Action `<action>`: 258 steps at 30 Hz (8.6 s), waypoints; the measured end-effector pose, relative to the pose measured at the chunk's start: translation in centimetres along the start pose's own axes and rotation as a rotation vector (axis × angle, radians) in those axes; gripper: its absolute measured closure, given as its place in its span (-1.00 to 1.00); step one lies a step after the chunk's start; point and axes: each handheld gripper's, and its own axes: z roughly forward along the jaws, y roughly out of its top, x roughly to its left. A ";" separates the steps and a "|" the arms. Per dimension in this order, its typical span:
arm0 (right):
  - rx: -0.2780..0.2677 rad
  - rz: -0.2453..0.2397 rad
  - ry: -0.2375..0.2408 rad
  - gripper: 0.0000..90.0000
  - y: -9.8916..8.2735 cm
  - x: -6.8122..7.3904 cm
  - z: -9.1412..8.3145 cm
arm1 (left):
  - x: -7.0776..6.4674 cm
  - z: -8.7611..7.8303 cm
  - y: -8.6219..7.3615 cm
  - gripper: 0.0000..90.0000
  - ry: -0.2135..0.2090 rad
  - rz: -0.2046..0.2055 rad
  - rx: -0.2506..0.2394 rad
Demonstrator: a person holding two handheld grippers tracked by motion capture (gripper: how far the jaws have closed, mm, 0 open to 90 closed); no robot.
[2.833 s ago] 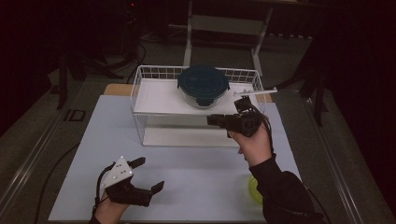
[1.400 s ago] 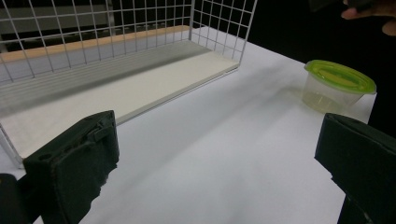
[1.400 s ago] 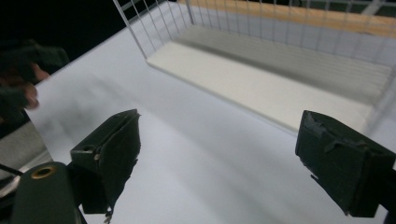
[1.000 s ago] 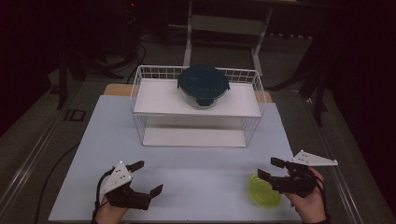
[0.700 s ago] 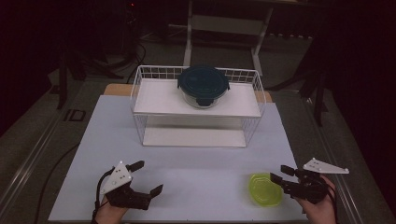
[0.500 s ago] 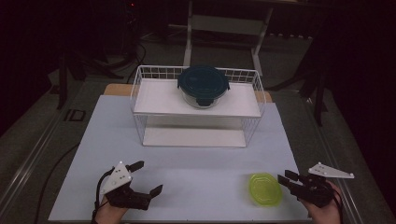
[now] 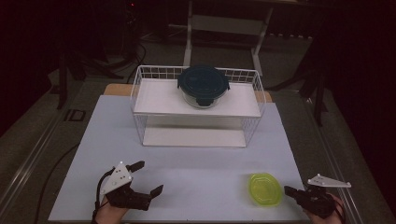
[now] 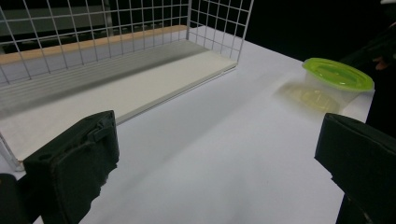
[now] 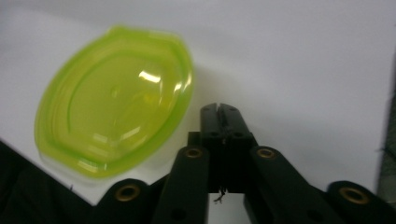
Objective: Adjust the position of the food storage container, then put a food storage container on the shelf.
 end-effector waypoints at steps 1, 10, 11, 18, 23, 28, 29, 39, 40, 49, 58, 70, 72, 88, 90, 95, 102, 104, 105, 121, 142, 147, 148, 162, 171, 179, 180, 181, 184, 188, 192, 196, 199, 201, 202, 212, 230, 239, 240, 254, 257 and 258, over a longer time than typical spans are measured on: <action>0.000 0.000 0.000 0.99 0.0 0.0 0.0 | 0.0 0.0 0.0 -1.00 0.001 -0.001 -0.001; 0.059 0.009 0.051 1.00 -1.1 0.4 1.7 | 0.1 0.0 0.0 -1.00 0.003 0.000 0.003; 0.056 0.016 0.061 1.00 -1.1 0.4 1.8 | 0.1 0.0 0.0 -1.00 0.004 0.000 0.003; 0.082 0.006 0.098 1.00 -1.1 1.1 2.4 | 0.1 -0.1 -0.1 -1.00 0.008 0.000 0.005; 0.091 -0.009 0.120 1.00 -0.7 1.4 2.9 | 0.1 -0.1 0.0 -1.00 0.008 0.002 0.003; 0.104 -0.031 0.150 1.00 0.0 2.2 3.8 | 0.1 -0.1 0.0 -1.00 0.008 0.005 0.006; 0.108 -0.038 0.151 1.00 0.1 2.4 4.0 | 0.1 -0.1 0.0 -1.00 0.009 0.004 0.005; 0.142 -0.113 0.205 1.00 2.0 4.9 6.5 | 0.2 -0.1 0.0 -1.00 0.011 0.004 0.005; 0.146 -0.119 0.203 1.00 2.2 5.0 6.7 | 0.2 -0.2 0.0 -1.00 0.009 0.005 0.004; 0.154 -0.128 0.214 1.00 2.4 5.5 7.1 | 0.3 -0.1 -0.1 -1.00 0.012 0.006 0.005; 0.163 -0.172 0.250 1.00 3.3 7.2 8.1 | 0.3 0.0 0.0 -1.00 0.011 0.006 0.007; 0.168 -0.222 0.291 1.00 5.3 10.1 10.2 | 0.3 -0.1 0.0 -1.00 0.011 0.008 0.006; 0.174 -0.232 0.297 1.00 5.5 10.6 10.5 | 0.3 -0.1 0.0 -1.00 0.011 0.009 0.005; 0.195 -0.293 0.342 1.00 6.8 14.1 13.1 | 0.3 -0.2 0.0 -1.00 0.013 0.009 0.000; 0.200 -0.296 0.342 1.00 6.8 14.1 13.2 | 0.3 -0.2 0.0 -1.00 0.014 0.010 0.000; 0.190 -0.274 0.322 1.00 7.1 13.3 13.1 | 0.4 -0.2 0.0 -1.00 0.014 0.008 0.001; 0.196 -0.283 0.343 1.00 7.1 14.2 13.6 | 0.4 -0.1 0.0 -1.00 0.014 0.008 -0.001; 0.197 -0.287 0.354 1.00 7.2 14.6 13.9 | 0.3 -0.1 0.0 -1.00 0.014 0.011 0.001; 0.197 -0.289 0.356 1.00 7.3 14.8 14.0 | 0.3 -0.2 0.0 -1.00 0.014 0.013 0.003; 0.175 -0.301 0.354 1.00 9.1 17.3 16.4 | 0.4 -0.2 0.1 -1.00 0.016 0.009 -0.004; 0.136 -0.213 0.241 1.00 12.0 13.4 17.7 | 0.5 -0.2 0.0 -1.00 0.011 0.009 0.001; 0.145 -0.215 0.262 1.00 11.6 14.0 17.8 | 0.5 -0.3 0.0 -1.00 0.012 0.005 -0.004; 0.146 -0.210 0.269 1.00 11.5 14.1 17.8 | 0.5 -0.3 0.0 -1.00 0.012 0.008 -0.004; 0.159 -0.230 0.311 1.00 10.8 15.9 17.7 | 0.4 -0.1 0.0 -1.00 0.008 0.007 0.000; 0.164 -0.241 0.316 1.00 11.1 16.5 18.4 | 0.5 -0.1 0.0 -1.00 0.005 0.003 -0.001; 0.128 -0.241 0.255 0.67 11.0 15.6 17.0 | 0.7 -0.3 0.0 -1.00 0.025 0.015 -0.019; 0.119 -0.249 0.250 0.59 10.9 15.4 16.7 | 0.7 -0.4 0.1 -1.00 0.024 0.011 -0.023; 0.111 -0.246 0.242 0.52 10.9 15.3 16.3 | 0.7 -0.4 0.1 -1.00 0.026 0.005 -0.022; 0.085 -0.267 0.224 0.33 10.9 15.3 15.0 | 0.6 -0.5 0.5 -1.00 0.018 -0.031 -0.004; 0.041 -0.261 0.227 0.09 11.0 15.5 13.3 | 0.3 -0.4 1.0 -1.00 -0.043 -0.030 -0.009; 0.015 -0.249 0.237 -0.02 11.3 15.7 12.3 | 0.2 -0.3 1.3 -1.00 -0.063 -0.015 0.003; -0.019 -0.228 0.247 -0.14 12.0 16.1 11.1 | 0.5 -0.1 2.6 -1.00 -0.090 -0.015 0.042; -0.033 -0.198 0.254 -0.15 12.4 16.0 10.8 | 1.0 0.3 3.2 -1.00 -0.093 -0.043 0.064; -0.031 -0.175 0.261 -0.18 12.7 15.9 10.8 | 1.5 0.7 3.4 -1.00 -0.108 -0.081 0.078; -0.025 -0.160 0.269 -0.19 12.9 15.8 10.9 | 1.5 0.7 3.4 -1.00 -0.108 -0.081 0.078; 0.014 -0.052 0.308 -0.21 14.0 15.5 12.3 | 4.4 2.6 3.8 -1.00 -0.165 -0.275 0.141; 0.125 0.183 0.392 -0.09 14.5 14.0 15.6 | 6.8 6.5 1.8 -0.67 -0.194 -0.601 0.294; 0.185 0.256 0.432 0.07 13.7 14.0 17.1 | 7.1 7.7 0.7 -0.12 -0.180 -0.697 0.374; 0.189 0.256 0.434 0.08 13.6 14.1 17.3 | 7.1 7.9 0.6 -0.07 -0.180 -0.702 0.381; 0.220 0.313 0.490 0.62 13.0 14.6 17.7 | 6.8 8.4 0.3 0.61 -0.226 -0.756 0.419; 0.221 0.320 0.494 0.66 12.9 14.7 17.6 | 6.9 8.3 0.2 0.64 -0.246 -0.760 0.426; 0.220 0.316 0.497 0.66 12.8 14.8 17.6 | 6.8 8.3 0.2 0.65 -0.251 -0.754 0.430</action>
